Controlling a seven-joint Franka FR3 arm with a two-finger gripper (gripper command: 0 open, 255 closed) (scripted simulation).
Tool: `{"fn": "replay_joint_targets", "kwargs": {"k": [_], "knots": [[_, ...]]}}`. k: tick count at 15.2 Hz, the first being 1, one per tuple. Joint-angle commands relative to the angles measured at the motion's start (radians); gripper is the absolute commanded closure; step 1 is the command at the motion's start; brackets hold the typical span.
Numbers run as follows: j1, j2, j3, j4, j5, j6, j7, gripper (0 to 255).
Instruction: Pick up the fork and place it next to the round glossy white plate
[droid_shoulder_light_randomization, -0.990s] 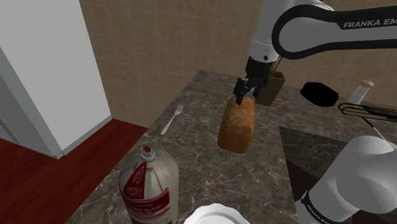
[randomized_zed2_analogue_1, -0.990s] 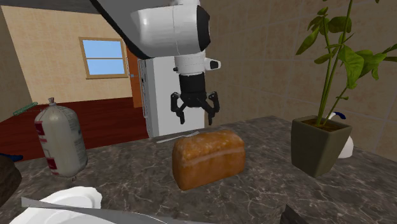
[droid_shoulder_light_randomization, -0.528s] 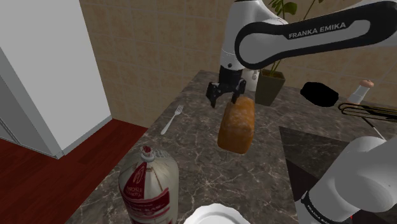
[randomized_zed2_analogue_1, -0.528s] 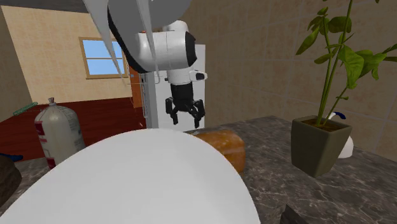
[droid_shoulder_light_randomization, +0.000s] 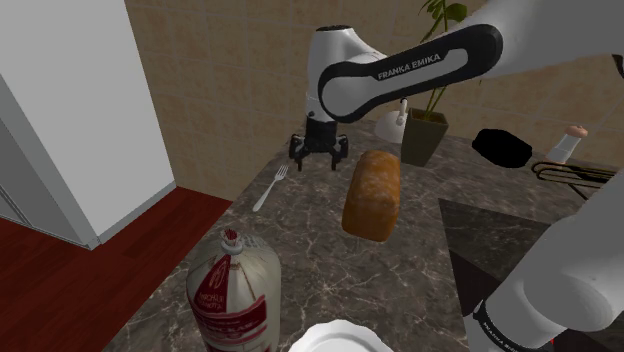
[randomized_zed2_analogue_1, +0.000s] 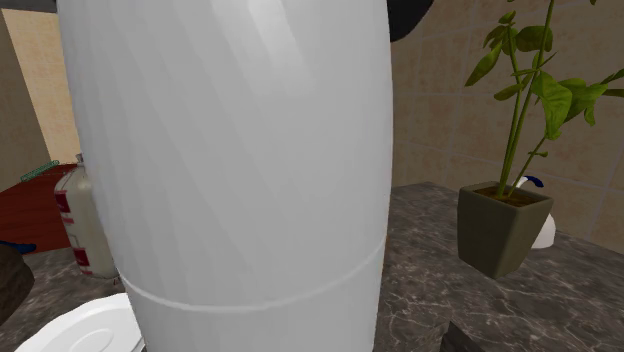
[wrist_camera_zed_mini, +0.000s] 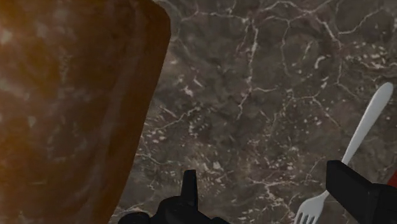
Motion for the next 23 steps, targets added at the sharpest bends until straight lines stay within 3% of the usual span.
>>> {"fn": "replay_joint_targets", "kwargs": {"k": [1, 7, 13, 23], "knots": [[0.000, 0.084, 0.010, 0.068, -0.026, 0.010, 0.093, 0], [0.024, 0.336, -0.008, 0.302, -0.100, 0.011, 0.317, 0], [0.064, 0.571, -0.058, 0.572, -0.132, -0.027, 0.478, 0], [0.066, 0.617, -0.067, 0.539, -0.147, 0.050, 0.487, 0]]}}
